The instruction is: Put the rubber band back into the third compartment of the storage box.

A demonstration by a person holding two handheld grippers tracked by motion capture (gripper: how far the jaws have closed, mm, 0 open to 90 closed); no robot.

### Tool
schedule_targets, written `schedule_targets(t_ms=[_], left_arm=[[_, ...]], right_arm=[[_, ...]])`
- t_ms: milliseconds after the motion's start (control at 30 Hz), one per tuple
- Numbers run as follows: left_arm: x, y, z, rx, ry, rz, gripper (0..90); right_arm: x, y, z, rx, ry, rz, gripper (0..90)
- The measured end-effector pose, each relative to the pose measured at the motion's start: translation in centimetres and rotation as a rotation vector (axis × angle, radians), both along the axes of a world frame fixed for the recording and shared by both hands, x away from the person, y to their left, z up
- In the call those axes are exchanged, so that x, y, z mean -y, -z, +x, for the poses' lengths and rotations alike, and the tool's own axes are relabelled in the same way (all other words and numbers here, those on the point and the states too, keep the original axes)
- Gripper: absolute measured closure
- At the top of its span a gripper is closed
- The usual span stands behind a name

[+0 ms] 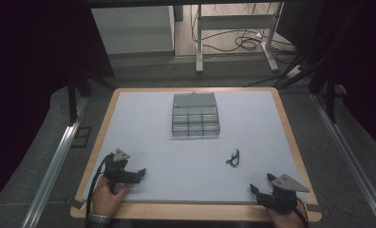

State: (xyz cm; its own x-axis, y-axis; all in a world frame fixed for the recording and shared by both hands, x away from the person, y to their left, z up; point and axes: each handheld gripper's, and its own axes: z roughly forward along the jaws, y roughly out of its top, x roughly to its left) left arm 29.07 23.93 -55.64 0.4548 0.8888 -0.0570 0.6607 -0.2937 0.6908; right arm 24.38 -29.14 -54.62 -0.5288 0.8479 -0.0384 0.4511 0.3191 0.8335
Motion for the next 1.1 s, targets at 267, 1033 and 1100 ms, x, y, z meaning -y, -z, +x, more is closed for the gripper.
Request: schedule_targets(t_ms=[267,1033,1100], left_arm=[[0.0,0.0,0.0,0.0,0.0,0.0,0.0],[0.0,0.0,0.0,0.0,0.0,0.0,0.0],[0.0,0.0,0.0,0.0,0.0,0.0,0.0]], right_arm=[[-0.15,0.02,-0.04,-0.001,0.007,-0.005,20.0],[-0.35,-0.13,0.07,-0.012,0.02,-0.007,19.9],[-0.52,-0.4,0.19,-0.032,0.024,-0.023,20.2]])
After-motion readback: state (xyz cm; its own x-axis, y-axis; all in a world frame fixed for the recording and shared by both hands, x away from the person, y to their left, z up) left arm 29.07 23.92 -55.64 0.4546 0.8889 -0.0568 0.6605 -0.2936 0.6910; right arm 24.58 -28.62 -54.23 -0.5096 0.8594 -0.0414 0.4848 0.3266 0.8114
